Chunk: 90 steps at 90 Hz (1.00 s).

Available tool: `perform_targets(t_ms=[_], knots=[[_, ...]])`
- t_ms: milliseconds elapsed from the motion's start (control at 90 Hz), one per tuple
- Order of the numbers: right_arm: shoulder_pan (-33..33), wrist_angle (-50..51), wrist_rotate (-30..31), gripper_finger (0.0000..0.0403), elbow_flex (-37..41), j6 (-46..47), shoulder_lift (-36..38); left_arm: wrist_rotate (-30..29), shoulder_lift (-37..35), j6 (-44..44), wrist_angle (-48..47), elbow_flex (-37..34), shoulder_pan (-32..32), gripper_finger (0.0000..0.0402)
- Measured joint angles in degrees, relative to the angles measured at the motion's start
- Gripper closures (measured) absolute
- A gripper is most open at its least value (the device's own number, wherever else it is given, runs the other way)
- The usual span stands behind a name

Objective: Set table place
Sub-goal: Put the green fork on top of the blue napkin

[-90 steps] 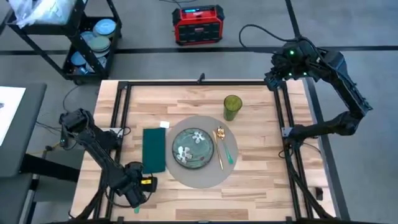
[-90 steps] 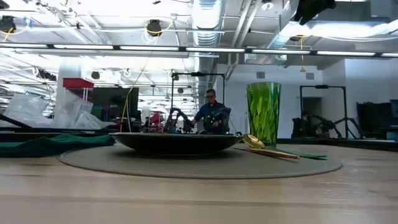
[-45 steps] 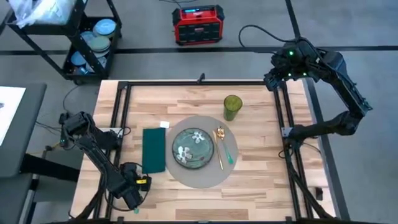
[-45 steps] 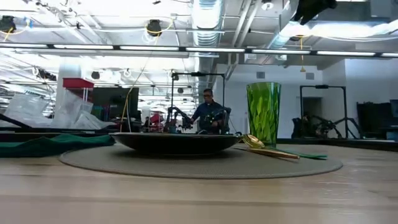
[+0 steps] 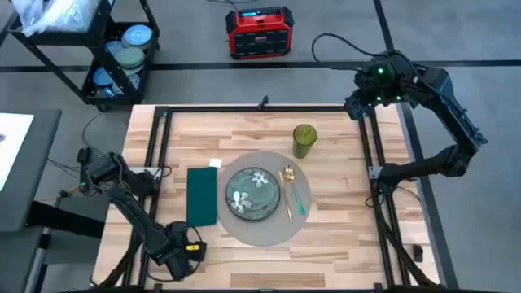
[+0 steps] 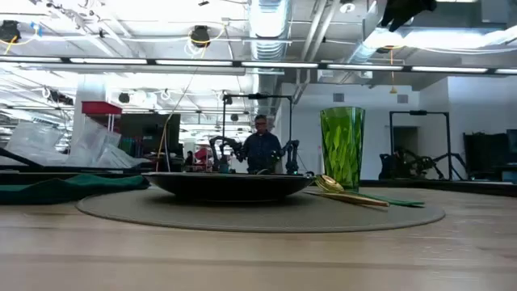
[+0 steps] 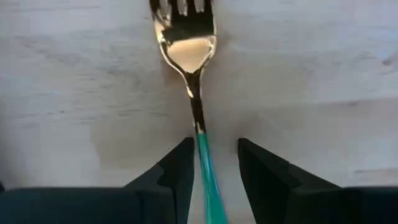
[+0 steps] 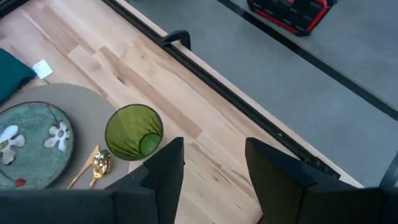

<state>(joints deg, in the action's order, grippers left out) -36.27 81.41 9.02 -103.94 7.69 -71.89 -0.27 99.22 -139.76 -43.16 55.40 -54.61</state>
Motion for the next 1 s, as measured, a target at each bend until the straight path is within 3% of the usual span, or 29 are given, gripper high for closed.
perform_targets(t_ms=[200, 378, 700, 1000], knots=[[1.1, -0.1, 0.0, 0.0244, 0.0, 0.3, 0.0, -1.0, 0.6, 1.9, -2.4, 0.0, 0.3, 0.0303], [1.9, -0.1, 0.1, 0.0244, 0.0, 1.6, 0.0, -2.4, 1.0, 4.1, -2.6, -0.1, 0.7, 0.0389], [4.1, -0.8, 0.1, 0.0244, 0.0, 1.5, 0.0, -2.6, -2.7, 5.5, -1.7, -0.2, 1.7, 0.0400], [4.0, -0.4, 0.1, 0.0244, 0.0, -1.4, 0.0, -2.9, -14.1, 6.4, -6.1, -0.1, 8.1, 0.0401]])
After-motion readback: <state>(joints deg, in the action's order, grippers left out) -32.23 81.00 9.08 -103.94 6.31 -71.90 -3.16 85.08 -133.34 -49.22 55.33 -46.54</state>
